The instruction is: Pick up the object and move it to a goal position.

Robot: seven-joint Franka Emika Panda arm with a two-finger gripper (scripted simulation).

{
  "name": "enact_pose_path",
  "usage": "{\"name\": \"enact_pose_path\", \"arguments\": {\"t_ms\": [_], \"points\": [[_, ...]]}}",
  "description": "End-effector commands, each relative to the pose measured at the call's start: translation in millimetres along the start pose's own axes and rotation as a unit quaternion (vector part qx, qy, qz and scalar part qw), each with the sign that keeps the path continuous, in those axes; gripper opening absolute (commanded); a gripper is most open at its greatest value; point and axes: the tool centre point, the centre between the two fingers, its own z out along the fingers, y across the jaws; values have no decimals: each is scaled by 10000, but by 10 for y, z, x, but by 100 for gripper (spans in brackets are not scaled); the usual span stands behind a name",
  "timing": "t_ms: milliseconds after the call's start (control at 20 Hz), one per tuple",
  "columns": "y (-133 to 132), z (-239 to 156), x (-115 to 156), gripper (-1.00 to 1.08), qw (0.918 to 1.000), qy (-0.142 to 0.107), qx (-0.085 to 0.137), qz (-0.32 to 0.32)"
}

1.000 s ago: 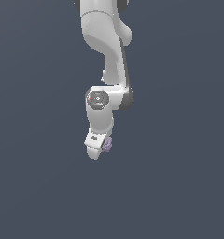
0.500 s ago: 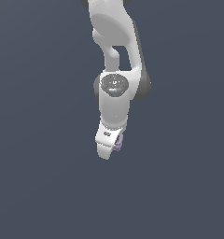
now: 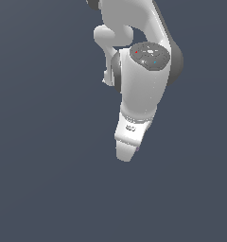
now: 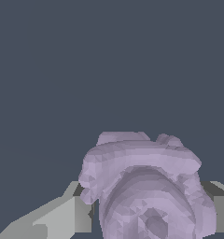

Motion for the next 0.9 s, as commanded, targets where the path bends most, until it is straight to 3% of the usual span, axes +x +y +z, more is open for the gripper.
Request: {"name": "enact_pose_path", "arguments": {"t_ms": [0,400,850], "points": [[21,-156,116,-100,10000,-4,8,6],[72,-439,338,-100,10000,-4,8,6],[97,-511,399,-100,10000,-7,9,7]]}}
